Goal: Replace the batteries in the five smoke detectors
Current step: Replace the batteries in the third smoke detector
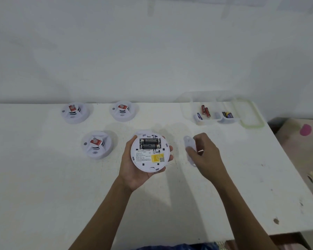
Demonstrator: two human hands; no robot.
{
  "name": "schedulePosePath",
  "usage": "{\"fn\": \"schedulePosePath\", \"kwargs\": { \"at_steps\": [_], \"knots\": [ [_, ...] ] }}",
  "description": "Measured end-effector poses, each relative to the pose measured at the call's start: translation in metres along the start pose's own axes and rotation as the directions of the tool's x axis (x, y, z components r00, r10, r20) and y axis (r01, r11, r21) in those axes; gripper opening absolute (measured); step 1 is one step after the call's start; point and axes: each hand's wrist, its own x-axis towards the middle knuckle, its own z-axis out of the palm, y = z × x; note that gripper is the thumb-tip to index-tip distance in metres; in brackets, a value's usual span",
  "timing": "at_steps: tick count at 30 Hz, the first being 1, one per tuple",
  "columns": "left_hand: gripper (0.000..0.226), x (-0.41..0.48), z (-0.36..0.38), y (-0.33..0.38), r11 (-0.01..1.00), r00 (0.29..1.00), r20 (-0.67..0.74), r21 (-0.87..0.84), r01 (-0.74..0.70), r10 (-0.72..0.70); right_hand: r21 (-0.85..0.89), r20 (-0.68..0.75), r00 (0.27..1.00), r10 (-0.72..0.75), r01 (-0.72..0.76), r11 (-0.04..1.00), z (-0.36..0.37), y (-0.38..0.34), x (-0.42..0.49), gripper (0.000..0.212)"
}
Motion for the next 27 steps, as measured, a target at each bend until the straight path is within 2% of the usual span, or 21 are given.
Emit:
{"fn": "schedulePosePath", "kwargs": {
  "at_steps": [3,6,8,12,14,16,20,24,27],
  "knots": [
    [0.07,-0.002,0.002,0.002,1.0,1.0,-0.013,0.009,0.016,-0.016,0.104,-0.06,0.996,-0.071,0.077,0.992,0.003,-0.023,-0.001,0.031],
    [0.068,-0.003,-0.002,0.003,0.999,1.0,0.002,0.038,0.001,-0.001,0.229,-0.078,0.988,-0.134,0.148,0.962,0.005,-0.048,-0.003,0.029],
    [0.067,-0.002,-0.004,0.004,0.999,1.0,-0.003,0.044,-0.021,0.021,0.232,-0.083,0.983,-0.164,0.179,0.956,0.007,-0.06,-0.005,0.025],
    [0.059,-0.004,0.001,0.004,0.992,0.991,-0.081,0.073,-0.105,0.111,0.144,-0.031,0.977,-0.212,0.215,0.966,0.019,-0.068,-0.01,0.021],
    [0.055,-0.006,0.005,0.003,0.978,0.967,-0.168,0.119,-0.173,0.192,0.027,-0.024,0.964,-0.266,0.266,0.963,0.028,-0.073,-0.015,0.018],
    [0.051,-0.006,0.008,0.002,0.955,0.946,-0.195,0.198,-0.222,0.26,-0.091,-0.066,0.94,-0.335,0.329,0.94,0.038,-0.076,-0.019,0.007],
    [0.042,-0.007,0.013,0.0,0.925,0.909,-0.222,0.228,-0.304,0.353,-0.23,-0.05,0.895,-0.444,0.422,0.877,0.058,-0.072,-0.024,0.03],
    [0.049,-0.005,0.008,0.004,0.934,0.898,-0.272,0.199,-0.298,0.344,-0.35,-0.024,0.859,-0.511,0.472,0.809,0.061,-0.071,-0.03,0.033],
    [0.052,-0.003,0.0,0.004,0.946,0.888,-0.336,0.186,-0.265,0.315,-0.404,-0.015,0.863,-0.506,0.458,0.792,0.065,-0.068,-0.027,0.037]
  ]
}}
